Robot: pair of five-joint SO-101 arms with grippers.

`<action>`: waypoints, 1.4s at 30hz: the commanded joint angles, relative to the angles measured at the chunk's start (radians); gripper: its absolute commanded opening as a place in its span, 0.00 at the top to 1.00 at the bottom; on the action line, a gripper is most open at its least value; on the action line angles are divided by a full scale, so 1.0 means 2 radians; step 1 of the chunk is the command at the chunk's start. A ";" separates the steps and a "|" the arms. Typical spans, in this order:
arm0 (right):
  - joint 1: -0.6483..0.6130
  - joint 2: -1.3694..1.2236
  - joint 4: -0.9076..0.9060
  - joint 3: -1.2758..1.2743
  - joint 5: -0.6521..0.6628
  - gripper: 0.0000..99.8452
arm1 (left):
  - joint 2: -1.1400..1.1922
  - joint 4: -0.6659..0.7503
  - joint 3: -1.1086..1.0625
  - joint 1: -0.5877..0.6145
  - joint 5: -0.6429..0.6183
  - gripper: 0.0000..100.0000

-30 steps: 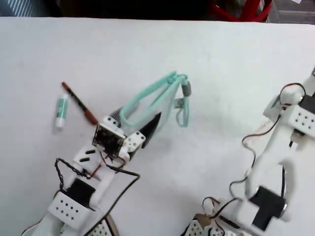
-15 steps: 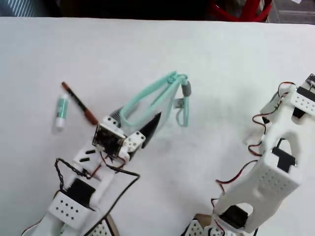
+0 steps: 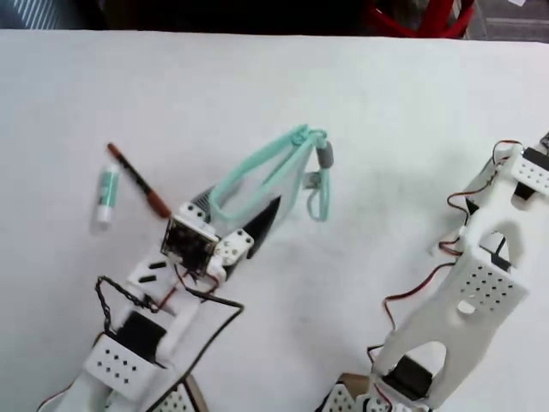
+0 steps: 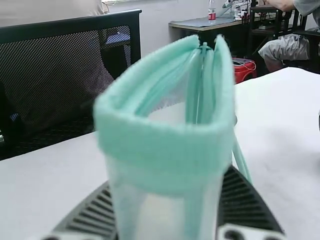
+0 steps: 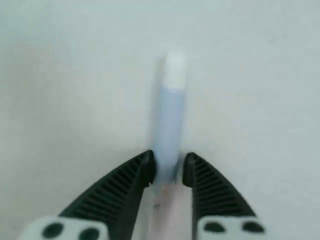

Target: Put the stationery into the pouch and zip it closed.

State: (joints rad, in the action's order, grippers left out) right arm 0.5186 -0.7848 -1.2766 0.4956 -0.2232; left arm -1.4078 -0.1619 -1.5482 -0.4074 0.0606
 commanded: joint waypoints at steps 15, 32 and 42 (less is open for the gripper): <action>-0.055 0.085 -0.168 0.140 0.033 0.98 | -0.007 0.008 0.005 0.002 -0.002 0.78; -0.260 0.530 -0.204 0.085 0.085 0.98 | -0.006 0.008 0.005 0.002 -0.005 0.78; -0.471 0.639 -0.053 0.032 0.086 0.98 | -0.006 0.008 0.005 0.002 -0.005 0.78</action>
State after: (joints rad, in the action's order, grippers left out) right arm -0.3636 0.4872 -1.4699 0.5969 -0.0637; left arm -1.4078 -0.1619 -1.5482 -0.4074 0.0606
